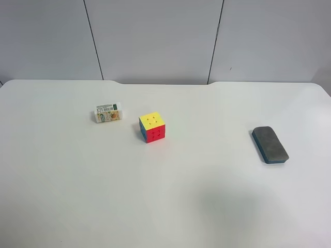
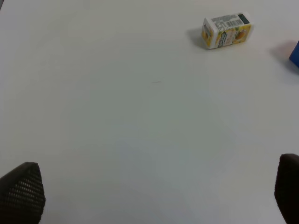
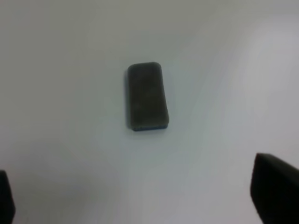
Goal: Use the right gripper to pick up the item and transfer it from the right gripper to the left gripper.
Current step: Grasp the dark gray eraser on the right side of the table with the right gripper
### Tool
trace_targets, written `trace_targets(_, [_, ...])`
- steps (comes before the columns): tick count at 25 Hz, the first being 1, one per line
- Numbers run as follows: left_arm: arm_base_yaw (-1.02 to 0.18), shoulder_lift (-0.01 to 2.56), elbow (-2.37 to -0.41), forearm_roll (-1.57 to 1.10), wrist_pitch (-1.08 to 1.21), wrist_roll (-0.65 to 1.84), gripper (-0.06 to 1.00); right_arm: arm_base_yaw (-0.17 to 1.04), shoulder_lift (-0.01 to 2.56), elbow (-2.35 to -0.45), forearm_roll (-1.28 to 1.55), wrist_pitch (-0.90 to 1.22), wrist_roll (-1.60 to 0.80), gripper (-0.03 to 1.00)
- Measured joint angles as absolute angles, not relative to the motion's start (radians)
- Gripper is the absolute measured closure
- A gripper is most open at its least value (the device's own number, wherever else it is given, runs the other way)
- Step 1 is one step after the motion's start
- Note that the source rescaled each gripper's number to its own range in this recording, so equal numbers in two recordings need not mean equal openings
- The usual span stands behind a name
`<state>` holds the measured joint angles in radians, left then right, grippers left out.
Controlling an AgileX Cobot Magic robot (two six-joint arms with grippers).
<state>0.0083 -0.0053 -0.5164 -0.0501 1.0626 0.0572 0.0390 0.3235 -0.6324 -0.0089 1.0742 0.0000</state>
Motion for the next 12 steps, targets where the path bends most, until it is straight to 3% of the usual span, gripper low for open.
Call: trace_targets(12, [0.008, -0.005, -0.516, -0.05, 1.063, 0.057, -0.06, 0.039, 0.964, -0.805, -0.011, 1.059, 0.015, -0.03])
